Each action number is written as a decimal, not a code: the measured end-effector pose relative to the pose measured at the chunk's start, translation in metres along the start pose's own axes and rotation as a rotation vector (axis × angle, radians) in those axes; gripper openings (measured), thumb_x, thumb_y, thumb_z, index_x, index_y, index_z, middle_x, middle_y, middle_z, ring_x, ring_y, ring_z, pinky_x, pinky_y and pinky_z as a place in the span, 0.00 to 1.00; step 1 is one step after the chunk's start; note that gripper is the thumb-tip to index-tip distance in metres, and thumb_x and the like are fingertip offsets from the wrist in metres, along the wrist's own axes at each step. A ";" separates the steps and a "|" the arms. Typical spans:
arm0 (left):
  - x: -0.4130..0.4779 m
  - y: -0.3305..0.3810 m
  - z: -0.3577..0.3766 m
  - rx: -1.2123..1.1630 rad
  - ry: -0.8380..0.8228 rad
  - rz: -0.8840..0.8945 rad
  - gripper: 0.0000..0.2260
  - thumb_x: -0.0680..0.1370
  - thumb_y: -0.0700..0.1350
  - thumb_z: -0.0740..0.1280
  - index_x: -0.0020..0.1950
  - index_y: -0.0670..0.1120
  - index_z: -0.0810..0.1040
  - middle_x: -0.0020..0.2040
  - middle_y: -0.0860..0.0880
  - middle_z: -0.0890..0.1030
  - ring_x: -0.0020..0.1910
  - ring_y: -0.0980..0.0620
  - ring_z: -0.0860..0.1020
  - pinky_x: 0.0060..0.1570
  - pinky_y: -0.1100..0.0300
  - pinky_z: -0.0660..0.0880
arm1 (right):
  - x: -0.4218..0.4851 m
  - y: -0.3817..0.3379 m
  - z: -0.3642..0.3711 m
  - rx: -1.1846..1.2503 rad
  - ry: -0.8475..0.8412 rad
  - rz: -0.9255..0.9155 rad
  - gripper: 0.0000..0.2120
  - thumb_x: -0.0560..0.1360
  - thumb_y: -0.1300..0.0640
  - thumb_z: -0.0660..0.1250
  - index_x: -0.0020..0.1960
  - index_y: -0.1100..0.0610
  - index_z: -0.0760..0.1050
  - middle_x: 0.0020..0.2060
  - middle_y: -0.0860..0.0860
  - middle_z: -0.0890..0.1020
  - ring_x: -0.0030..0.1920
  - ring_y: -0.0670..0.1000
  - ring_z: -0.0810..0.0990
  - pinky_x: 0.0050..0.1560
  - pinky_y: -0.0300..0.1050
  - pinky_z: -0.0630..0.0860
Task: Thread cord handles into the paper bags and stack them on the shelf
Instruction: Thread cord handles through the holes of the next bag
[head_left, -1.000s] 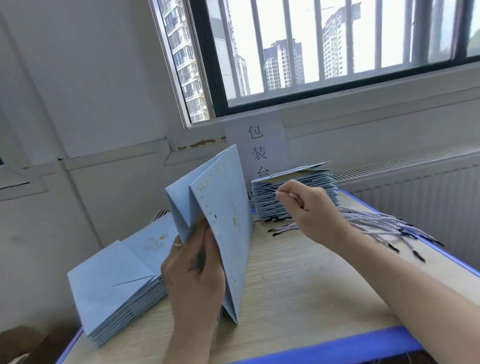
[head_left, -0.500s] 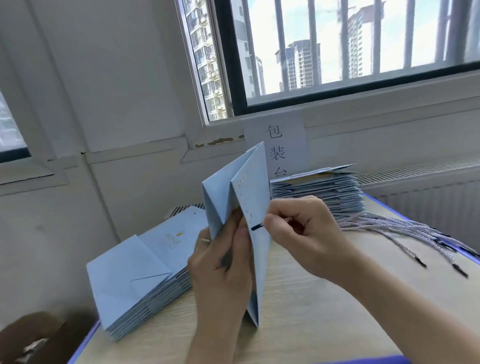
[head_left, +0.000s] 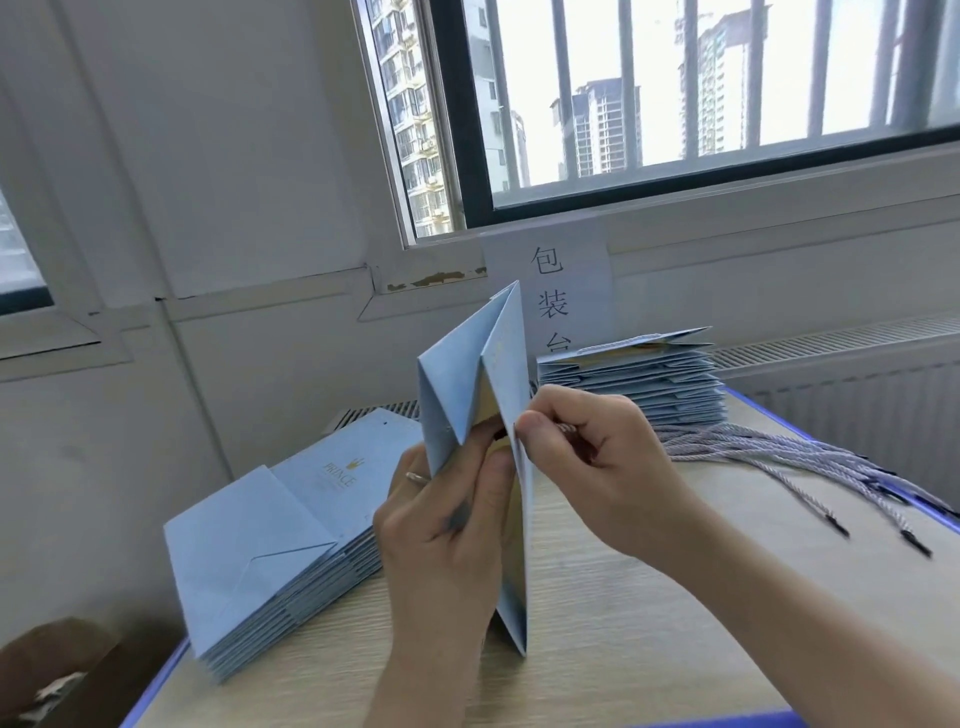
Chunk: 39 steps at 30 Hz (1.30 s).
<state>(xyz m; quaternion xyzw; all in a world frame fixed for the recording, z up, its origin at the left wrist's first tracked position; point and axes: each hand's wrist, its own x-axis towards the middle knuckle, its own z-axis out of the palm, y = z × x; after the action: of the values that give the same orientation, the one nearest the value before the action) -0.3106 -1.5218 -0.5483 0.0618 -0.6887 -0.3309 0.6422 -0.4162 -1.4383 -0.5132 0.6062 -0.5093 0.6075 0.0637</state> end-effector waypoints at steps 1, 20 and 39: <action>0.000 0.000 0.000 -0.007 0.012 0.008 0.12 0.73 0.56 0.67 0.52 0.73 0.80 0.46 0.61 0.83 0.46 0.56 0.81 0.41 0.70 0.74 | 0.000 0.001 0.000 -0.008 -0.001 -0.011 0.15 0.80 0.53 0.61 0.34 0.46 0.69 0.26 0.45 0.65 0.27 0.45 0.61 0.28 0.39 0.60; -0.004 0.003 -0.013 0.246 0.004 0.026 0.06 0.73 0.52 0.65 0.46 0.57 0.82 0.39 0.48 0.81 0.37 0.54 0.78 0.35 0.71 0.71 | -0.015 0.038 -0.051 -0.751 -0.369 0.491 0.33 0.83 0.36 0.45 0.37 0.55 0.77 0.29 0.46 0.79 0.35 0.49 0.76 0.38 0.45 0.70; -0.017 -0.013 -0.032 0.333 -0.332 -0.135 0.06 0.67 0.56 0.65 0.30 0.62 0.79 0.28 0.52 0.77 0.31 0.53 0.73 0.30 0.68 0.66 | -0.012 0.027 -0.062 0.164 -0.483 0.679 0.14 0.74 0.65 0.73 0.35 0.58 0.70 0.27 0.49 0.73 0.28 0.48 0.71 0.28 0.36 0.67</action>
<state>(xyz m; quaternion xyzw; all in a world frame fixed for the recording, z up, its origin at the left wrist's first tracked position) -0.2821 -1.5351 -0.5708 0.1575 -0.8242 -0.2607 0.4774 -0.4736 -1.4011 -0.5213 0.5322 -0.6301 0.4731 -0.3097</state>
